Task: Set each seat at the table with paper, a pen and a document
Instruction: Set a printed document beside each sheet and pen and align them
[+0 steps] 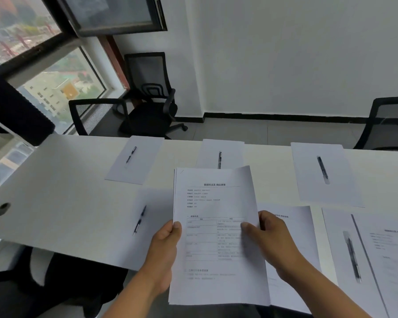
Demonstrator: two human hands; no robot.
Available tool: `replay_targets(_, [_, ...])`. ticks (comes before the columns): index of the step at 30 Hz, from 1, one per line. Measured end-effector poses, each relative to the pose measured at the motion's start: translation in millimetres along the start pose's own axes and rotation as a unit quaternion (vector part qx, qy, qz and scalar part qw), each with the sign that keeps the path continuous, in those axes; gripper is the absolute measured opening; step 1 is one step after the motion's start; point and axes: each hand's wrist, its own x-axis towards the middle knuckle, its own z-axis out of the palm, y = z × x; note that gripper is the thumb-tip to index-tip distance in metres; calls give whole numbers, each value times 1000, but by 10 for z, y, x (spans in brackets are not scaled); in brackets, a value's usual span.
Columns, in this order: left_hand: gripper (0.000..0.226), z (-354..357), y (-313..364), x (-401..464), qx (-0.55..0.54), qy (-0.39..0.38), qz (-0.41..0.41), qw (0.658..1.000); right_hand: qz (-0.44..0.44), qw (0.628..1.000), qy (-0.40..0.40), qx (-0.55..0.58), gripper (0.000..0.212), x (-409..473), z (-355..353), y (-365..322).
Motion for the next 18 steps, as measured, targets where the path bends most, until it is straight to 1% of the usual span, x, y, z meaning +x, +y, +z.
replay_targets(7, [34, -577, -3, -46, -21, -1, 4, 1000, -10, 1000, 8, -5, 18, -181, 546, -123])
replay_targets(13, [35, -1366, -20, 41, -51, -9, 15, 999, -22, 1000, 9, -11, 19, -360, 1281, -317])
replay_targets(18, [35, -2011, 36, 166, -49, -28, 30, 998, -30, 999, 29, -3, 21, -493, 1908, -479])
